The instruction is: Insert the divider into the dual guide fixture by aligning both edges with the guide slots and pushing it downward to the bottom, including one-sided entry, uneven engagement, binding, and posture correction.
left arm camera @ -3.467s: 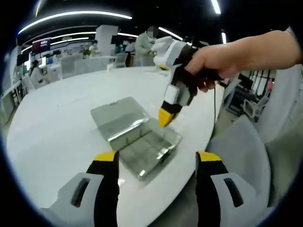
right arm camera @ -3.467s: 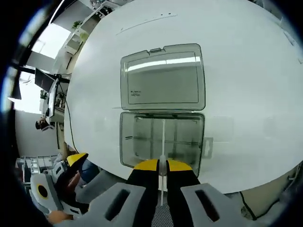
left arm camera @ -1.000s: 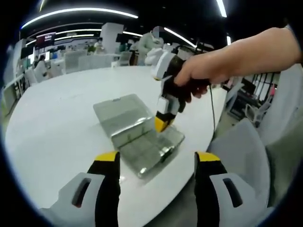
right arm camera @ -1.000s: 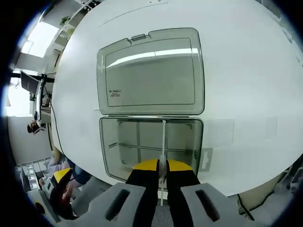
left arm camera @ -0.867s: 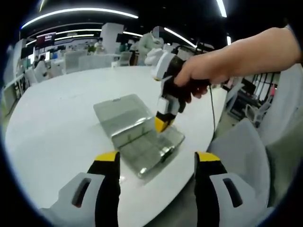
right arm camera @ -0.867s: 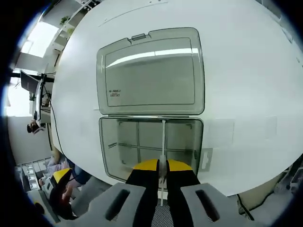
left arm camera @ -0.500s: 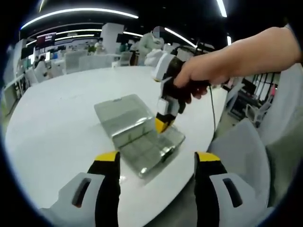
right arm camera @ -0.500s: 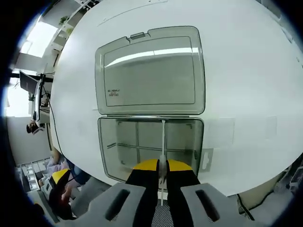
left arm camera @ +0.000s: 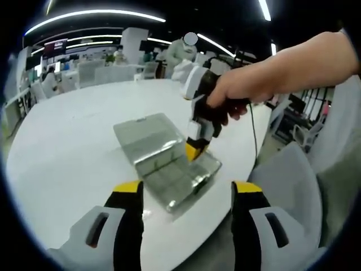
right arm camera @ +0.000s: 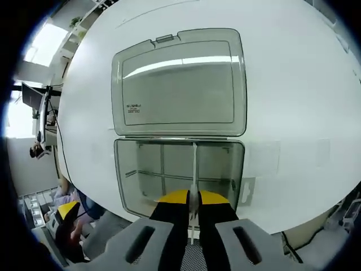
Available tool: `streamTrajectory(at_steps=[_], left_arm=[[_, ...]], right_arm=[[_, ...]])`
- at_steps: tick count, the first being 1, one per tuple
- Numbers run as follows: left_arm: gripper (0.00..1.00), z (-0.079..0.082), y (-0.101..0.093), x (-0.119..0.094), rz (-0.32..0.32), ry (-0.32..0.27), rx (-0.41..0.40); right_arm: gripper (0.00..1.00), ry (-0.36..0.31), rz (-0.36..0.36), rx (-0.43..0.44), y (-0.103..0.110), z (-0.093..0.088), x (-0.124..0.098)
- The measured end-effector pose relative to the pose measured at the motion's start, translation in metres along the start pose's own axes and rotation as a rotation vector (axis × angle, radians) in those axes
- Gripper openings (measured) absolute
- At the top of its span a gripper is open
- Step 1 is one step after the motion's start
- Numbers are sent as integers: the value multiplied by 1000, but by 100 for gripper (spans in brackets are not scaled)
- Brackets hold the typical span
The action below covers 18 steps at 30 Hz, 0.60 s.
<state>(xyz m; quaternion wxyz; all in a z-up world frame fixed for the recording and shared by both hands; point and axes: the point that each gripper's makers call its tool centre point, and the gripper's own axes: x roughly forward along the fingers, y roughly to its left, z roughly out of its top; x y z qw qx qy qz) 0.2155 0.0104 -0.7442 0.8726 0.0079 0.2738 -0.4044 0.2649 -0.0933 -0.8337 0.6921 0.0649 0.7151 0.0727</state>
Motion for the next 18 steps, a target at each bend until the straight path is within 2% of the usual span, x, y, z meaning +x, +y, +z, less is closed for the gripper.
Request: streamTrajectory(at_steps=[18], left_arm=[[60,0,1,1,1,-2,-5]], right_arm=[[0,12,-60,-87,0,0,8]])
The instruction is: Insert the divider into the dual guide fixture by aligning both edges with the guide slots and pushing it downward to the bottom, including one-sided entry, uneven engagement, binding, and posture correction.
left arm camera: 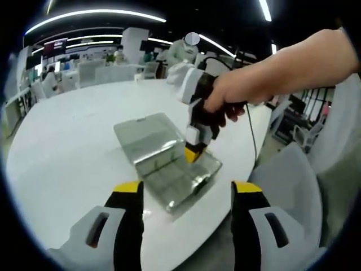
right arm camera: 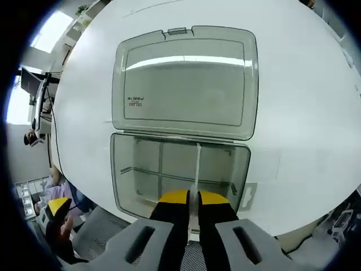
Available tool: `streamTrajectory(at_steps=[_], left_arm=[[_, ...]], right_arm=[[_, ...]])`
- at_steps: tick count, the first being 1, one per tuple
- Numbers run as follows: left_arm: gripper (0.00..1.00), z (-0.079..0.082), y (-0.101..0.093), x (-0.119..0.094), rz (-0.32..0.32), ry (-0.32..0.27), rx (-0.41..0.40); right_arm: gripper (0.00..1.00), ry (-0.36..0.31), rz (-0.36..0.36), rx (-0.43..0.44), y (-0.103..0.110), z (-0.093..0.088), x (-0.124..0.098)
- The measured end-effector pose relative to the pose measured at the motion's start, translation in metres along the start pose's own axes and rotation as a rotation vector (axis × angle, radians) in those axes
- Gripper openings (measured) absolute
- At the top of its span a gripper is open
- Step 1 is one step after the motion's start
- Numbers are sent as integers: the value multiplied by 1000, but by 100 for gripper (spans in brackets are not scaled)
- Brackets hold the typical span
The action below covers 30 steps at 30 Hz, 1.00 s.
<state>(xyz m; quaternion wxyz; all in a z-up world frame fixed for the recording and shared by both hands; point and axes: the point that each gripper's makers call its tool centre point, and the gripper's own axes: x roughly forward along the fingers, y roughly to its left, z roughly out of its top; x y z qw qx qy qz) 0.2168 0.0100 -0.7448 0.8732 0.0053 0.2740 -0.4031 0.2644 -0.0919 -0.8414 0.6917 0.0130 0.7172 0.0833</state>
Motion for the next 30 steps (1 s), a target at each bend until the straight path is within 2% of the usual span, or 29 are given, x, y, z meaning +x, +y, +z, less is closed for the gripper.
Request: streamTrajectory(at_steps=[16,30], left_arm=[[59,0,1,-1,4,0,-4],[59,-1,1,-1,7,2,-7]], right_arm=[[0,6,-21,-20,-3,5,13],[0,-1,-43,-53,-2,-1,16]])
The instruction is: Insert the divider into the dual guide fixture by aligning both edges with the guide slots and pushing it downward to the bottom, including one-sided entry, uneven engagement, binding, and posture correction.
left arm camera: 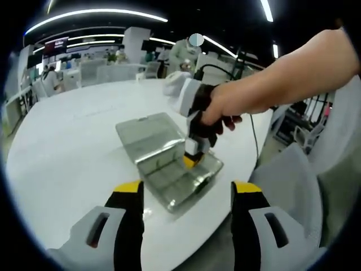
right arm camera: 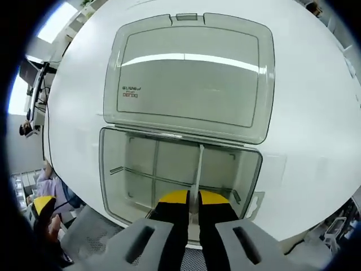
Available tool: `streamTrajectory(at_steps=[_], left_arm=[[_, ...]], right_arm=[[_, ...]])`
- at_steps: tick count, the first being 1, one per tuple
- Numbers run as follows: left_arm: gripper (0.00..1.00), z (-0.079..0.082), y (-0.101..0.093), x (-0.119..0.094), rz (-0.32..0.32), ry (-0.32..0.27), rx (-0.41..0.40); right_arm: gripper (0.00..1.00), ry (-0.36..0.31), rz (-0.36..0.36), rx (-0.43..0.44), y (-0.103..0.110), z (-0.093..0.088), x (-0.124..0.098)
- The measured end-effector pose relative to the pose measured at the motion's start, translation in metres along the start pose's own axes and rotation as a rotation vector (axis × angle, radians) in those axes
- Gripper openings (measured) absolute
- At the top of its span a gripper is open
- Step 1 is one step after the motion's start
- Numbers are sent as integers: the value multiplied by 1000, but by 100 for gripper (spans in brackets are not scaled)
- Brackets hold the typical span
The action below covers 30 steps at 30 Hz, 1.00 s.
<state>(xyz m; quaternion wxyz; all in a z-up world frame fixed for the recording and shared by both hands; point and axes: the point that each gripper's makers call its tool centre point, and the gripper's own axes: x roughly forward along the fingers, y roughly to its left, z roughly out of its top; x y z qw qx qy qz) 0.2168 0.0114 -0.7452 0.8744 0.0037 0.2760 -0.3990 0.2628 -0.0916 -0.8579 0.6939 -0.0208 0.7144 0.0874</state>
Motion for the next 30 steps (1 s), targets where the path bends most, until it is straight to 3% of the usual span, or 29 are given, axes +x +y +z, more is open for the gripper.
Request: streamTrajectory(at_steps=[10,15,17,22,30], left_arm=[[59,0,1,0,2,0,0],[59,-2,2,-1,5,5,0],[59,-2,1,-1,5,7,1],[59,-2,-1,-2,3,13,7],[59,-2,-2,-5,4,22,16]], right_arm=[[0,-14,-7,-36,0,0,3],[2,-31,25,-52,1,1,2],[3,-38,37,-95,1,2,3],[7,-41,54,-99,0,0,0],[10,-90,152,-63,6,4,-13]])
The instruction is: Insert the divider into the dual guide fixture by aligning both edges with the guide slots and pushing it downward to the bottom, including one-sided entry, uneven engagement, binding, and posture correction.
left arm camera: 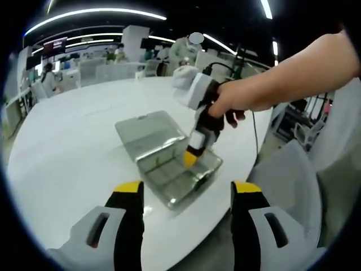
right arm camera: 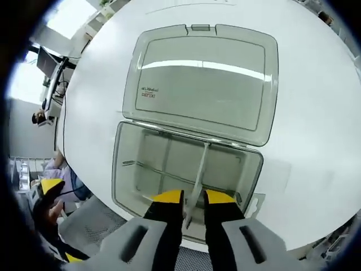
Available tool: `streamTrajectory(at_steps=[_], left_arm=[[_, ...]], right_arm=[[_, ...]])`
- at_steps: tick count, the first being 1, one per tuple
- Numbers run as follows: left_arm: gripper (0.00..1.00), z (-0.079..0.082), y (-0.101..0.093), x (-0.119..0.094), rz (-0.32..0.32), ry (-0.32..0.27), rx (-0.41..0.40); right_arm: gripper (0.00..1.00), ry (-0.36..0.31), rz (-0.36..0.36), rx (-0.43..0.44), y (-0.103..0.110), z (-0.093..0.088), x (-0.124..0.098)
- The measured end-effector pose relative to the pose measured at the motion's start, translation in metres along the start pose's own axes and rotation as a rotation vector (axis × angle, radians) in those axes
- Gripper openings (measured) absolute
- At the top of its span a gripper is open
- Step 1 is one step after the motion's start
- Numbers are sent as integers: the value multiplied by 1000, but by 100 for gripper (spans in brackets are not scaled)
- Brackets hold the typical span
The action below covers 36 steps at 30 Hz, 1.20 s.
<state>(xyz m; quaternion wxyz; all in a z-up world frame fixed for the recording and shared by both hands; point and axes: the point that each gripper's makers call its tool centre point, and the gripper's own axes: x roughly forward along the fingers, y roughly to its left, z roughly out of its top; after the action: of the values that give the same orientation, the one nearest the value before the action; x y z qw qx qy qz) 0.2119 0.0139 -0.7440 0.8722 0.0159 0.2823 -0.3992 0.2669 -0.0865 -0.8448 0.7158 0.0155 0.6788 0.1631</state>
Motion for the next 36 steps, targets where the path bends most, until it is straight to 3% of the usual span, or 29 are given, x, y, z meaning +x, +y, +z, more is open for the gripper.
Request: streamTrajectory(at_steps=[10,19,26,32,36], left_arm=[[59,2,4,-7,18,12,7],[59,7,9,-13,44,24,11],[59,11,12,-13,64,43,27],[59,12,15,-11,78,59,25],[59,13,17,-10,84,69,18]], right_arm=[[8,-53,67,-32,1,-1,-23],[0,-147,129,-162,2,-7,-47],[0,-256,245,-303,17,-10,-64],[0,-340,272,-373,21,-13,-72],[0,-437,278,-489,20,-7,-79]])
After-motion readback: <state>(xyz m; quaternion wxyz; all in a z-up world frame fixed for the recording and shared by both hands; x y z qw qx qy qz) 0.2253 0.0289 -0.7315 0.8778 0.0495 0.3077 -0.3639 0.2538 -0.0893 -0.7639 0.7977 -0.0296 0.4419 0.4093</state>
